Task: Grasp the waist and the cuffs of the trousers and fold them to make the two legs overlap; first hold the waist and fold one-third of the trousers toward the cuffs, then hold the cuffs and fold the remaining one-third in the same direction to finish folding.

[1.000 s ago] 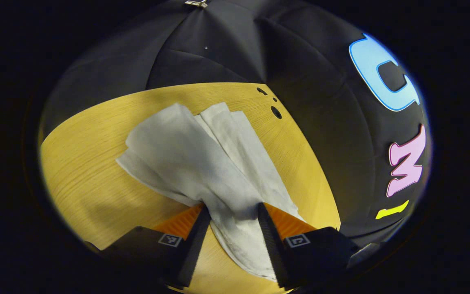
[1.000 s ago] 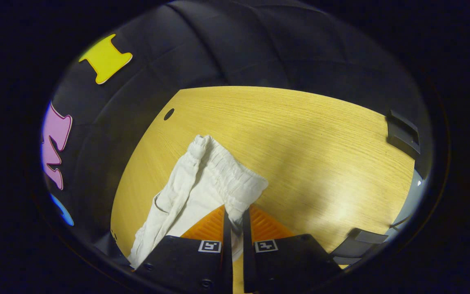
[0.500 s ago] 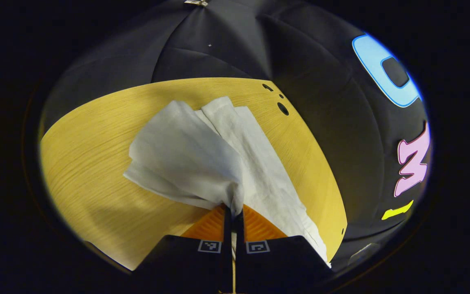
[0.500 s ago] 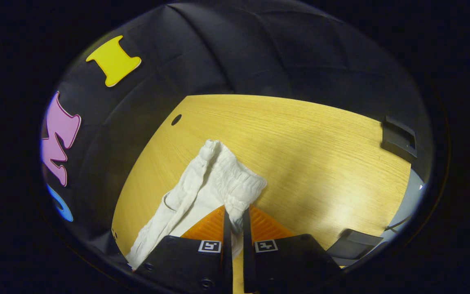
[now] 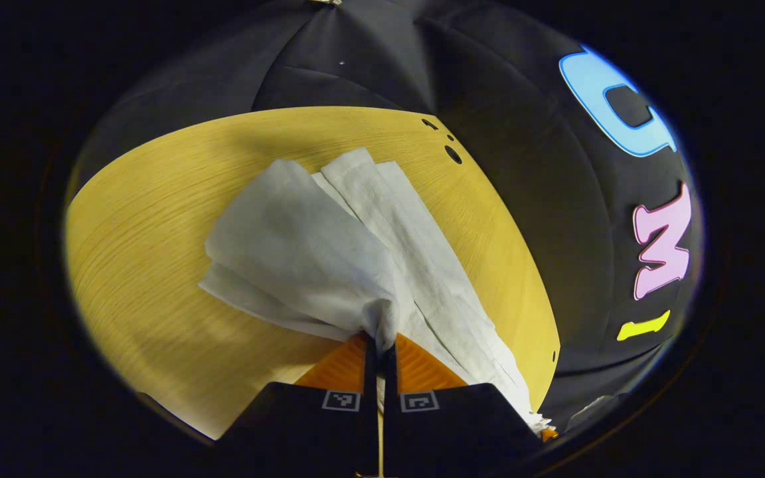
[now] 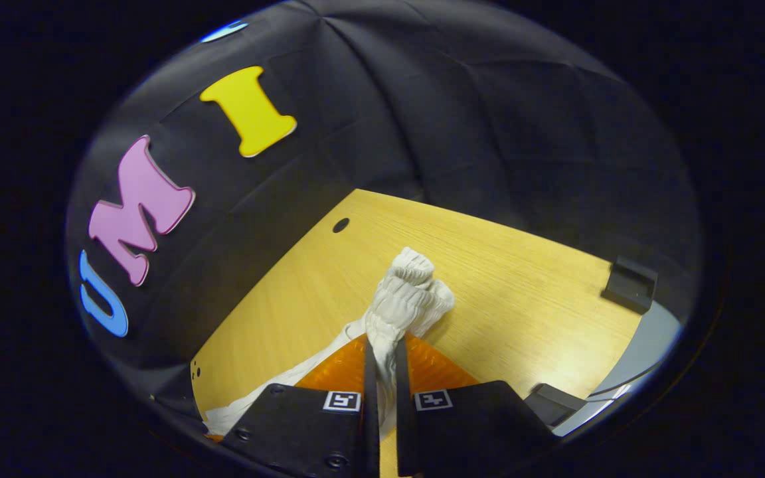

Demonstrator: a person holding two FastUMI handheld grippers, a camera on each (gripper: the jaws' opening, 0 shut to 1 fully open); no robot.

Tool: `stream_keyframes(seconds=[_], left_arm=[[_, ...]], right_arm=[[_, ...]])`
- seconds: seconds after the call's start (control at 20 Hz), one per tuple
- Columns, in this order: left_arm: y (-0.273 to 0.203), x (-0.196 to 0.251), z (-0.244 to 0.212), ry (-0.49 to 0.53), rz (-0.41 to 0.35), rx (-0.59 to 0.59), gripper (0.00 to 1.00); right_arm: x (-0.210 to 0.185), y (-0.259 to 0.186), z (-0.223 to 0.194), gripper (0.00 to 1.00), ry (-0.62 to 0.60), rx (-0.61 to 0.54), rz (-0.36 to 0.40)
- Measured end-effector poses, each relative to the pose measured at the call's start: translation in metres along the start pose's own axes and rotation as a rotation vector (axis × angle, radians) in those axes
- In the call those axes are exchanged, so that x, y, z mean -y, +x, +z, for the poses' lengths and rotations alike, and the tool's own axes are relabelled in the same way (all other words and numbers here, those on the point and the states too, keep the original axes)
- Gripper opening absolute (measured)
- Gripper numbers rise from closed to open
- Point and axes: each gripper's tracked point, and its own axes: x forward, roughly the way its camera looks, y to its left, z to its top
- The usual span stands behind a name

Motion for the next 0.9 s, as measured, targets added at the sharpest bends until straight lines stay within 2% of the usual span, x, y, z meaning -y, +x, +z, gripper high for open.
stream_keyframes(seconds=[0.15, 0.2, 0.25, 0.3, 0.4, 0.65, 0.9], left_arm=[[-0.002, 0.000, -0.003, -0.001, -0.010, -0.004, 0.08], [-0.003, 0.000, -0.003, 0.004, -0.014, -0.008, 0.08], [-0.002, 0.001, -0.004, 0.009, -0.017, -0.012, 0.08], [-0.003, 0.001, -0.002, 0.015, -0.020, -0.016, 0.08], [-0.003, 0.001, -0.001, 0.020, -0.027, -0.020, 0.08], [-0.002, 0.003, -0.001, 0.015, -0.049, -0.029, 0.08], [-0.002, 0.004, 0.002, 0.015, -0.059, -0.040, 0.08]], right_arm=[[-0.052, -0.023, 0.007, 0.14, -0.125, 0.037, 0.099], [-0.070, -0.026, 0.007, 0.09, -0.153, 0.042, 0.131], [-0.091, -0.029, 0.007, 0.10, -0.173, 0.041, 0.161], [-0.111, -0.033, 0.004, 0.14, -0.184, 0.036, 0.192], [-0.147, -0.039, -0.005, 0.15, -0.210, 0.024, 0.249], [-0.217, -0.044, -0.060, 0.15, -0.346, -0.058, 0.364], [-0.269, -0.050, -0.142, 0.15, -0.512, -0.159, 0.453]])
